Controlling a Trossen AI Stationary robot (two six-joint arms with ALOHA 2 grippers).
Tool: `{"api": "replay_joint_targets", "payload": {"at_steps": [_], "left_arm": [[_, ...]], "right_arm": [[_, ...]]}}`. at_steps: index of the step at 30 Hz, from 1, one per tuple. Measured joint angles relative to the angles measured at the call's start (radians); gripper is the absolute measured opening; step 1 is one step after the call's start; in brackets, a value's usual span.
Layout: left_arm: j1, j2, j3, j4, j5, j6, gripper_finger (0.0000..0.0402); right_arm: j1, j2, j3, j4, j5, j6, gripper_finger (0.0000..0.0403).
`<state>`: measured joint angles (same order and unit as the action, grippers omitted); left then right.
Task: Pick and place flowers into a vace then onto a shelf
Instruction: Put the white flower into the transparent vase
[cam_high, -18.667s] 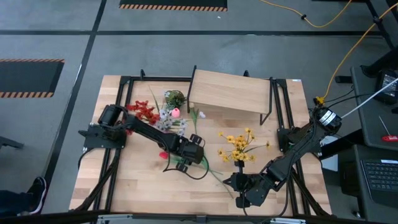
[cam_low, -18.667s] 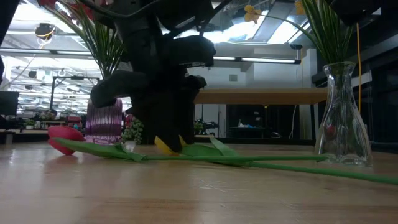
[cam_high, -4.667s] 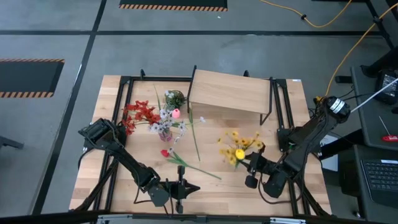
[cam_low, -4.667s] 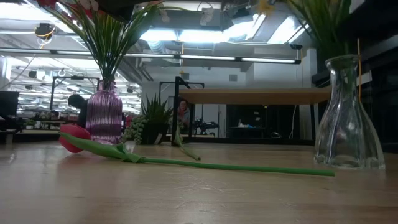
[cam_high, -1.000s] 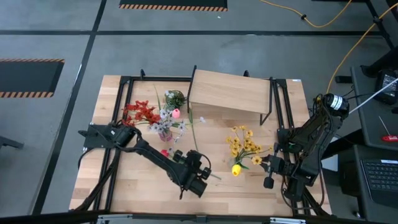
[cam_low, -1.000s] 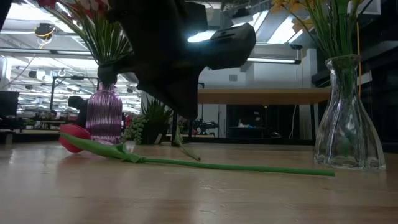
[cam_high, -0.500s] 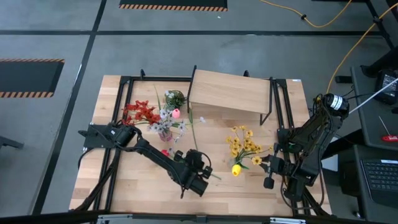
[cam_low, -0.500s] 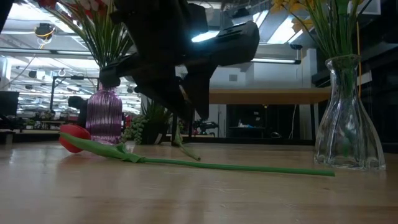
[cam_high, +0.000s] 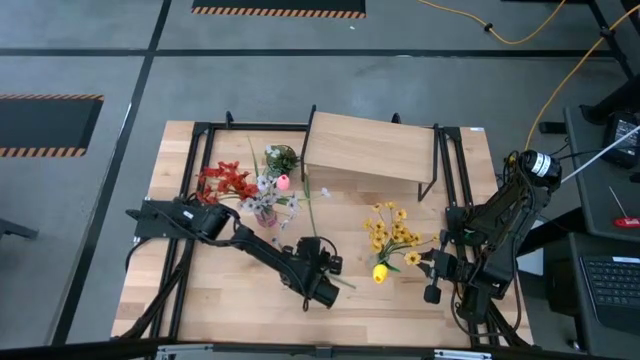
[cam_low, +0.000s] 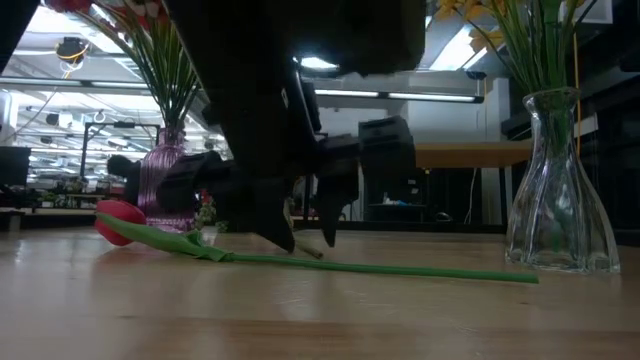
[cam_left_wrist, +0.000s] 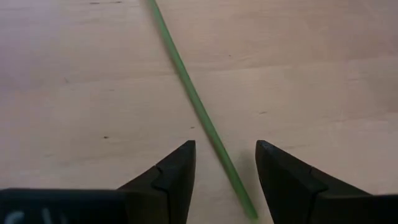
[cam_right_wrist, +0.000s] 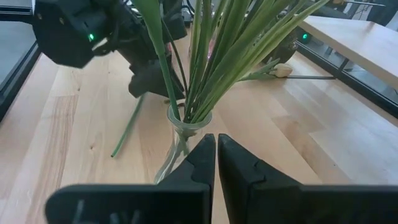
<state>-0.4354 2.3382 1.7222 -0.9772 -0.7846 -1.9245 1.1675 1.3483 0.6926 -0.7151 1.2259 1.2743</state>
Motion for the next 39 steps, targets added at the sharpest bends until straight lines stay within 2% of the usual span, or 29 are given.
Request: {"api": "replay_joint_targets", "payload": {"at_steps": [4, 9, 21, 35, 39], "left_arm": [[0.004, 0.004, 0.0, -0.002, -0.001, 0.019, 0.0161], [0.017, 0.001, 0.003, -0.007, 0.06, 0.064, 0.0153], [0.021, -0.001, 0.005, -0.074, 0.174, 0.063, 0.0082], [-0.018, -0.002, 0.001, -0.105, 0.189, 0.113, 0.0008], [-0.039, -0.003, 0.009, -0.117, 0.188, 0.113, 0.0004]], "right_arm": [[0.0, 0.0, 0.0, 0.0, 0.0, 0.0, 0.0023], [0.0, 0.0, 0.0, 0.0, 0.0, 0.0, 0.0023], [0.0, 0.0, 0.0, 0.0, -0.001, 0.0, 0.0023], [0.0, 0.0, 0.0, 0.0, -0.019, 0.0, 0.0024], [0.0, 0.0, 0.0, 0.0, -0.019, 0.0, 0.0024]]}}
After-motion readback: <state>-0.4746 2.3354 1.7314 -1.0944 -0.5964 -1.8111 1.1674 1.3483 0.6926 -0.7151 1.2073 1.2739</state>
